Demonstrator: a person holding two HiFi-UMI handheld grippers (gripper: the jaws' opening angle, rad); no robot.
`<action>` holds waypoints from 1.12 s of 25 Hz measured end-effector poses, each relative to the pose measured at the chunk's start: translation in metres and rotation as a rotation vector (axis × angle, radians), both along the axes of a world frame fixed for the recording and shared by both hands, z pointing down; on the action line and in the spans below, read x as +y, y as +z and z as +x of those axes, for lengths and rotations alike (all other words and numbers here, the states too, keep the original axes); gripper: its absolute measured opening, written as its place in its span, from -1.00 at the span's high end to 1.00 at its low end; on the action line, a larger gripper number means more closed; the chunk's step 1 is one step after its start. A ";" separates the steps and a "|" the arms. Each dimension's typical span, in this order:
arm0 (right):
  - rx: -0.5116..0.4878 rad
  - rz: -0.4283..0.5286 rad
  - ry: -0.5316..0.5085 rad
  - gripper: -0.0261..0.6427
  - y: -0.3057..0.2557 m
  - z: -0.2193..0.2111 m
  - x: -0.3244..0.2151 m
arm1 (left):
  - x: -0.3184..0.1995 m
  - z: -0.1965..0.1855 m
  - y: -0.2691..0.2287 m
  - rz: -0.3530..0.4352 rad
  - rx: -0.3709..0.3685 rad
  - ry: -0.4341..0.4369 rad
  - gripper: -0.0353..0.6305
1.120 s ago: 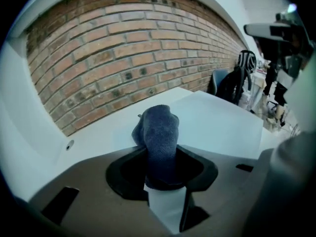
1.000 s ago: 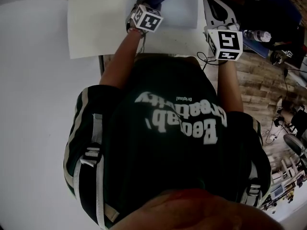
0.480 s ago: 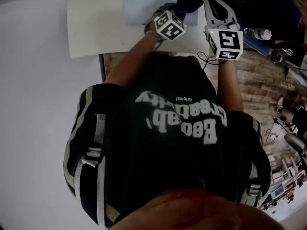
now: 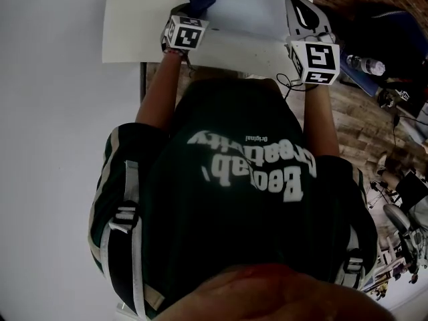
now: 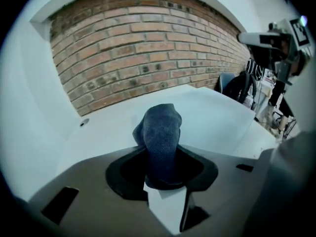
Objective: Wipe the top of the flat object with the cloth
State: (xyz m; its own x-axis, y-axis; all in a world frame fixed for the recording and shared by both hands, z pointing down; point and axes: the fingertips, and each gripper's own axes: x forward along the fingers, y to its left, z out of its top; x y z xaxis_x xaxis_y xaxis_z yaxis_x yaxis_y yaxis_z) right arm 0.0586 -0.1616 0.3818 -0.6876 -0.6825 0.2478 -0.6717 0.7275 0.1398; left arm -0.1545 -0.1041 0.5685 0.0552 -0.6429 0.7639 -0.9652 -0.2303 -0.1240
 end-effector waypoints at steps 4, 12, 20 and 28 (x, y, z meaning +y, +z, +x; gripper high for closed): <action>0.002 0.000 -0.022 0.94 0.002 -0.012 0.001 | 0.003 -0.003 0.000 0.009 -0.039 0.003 0.44; 0.007 -0.003 0.010 0.94 0.003 0.003 -0.003 | -0.019 0.107 -0.007 0.033 -0.025 0.263 0.44; 0.012 -0.005 0.097 0.94 0.002 0.036 -0.009 | -0.019 0.217 -0.008 0.012 0.061 0.558 0.44; 0.003 -0.001 0.112 0.94 -0.002 0.050 -0.016 | -0.009 0.155 -0.006 0.007 0.061 0.417 0.43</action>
State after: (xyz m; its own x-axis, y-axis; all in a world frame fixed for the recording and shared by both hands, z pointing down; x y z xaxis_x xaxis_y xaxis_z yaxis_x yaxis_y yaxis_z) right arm 0.1083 -0.1775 0.3801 -0.6061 -0.7550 0.2503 -0.7487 0.6478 0.1408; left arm 0.0001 -0.1134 0.5626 0.3569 -0.5608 0.7471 -0.7953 -0.6020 -0.0720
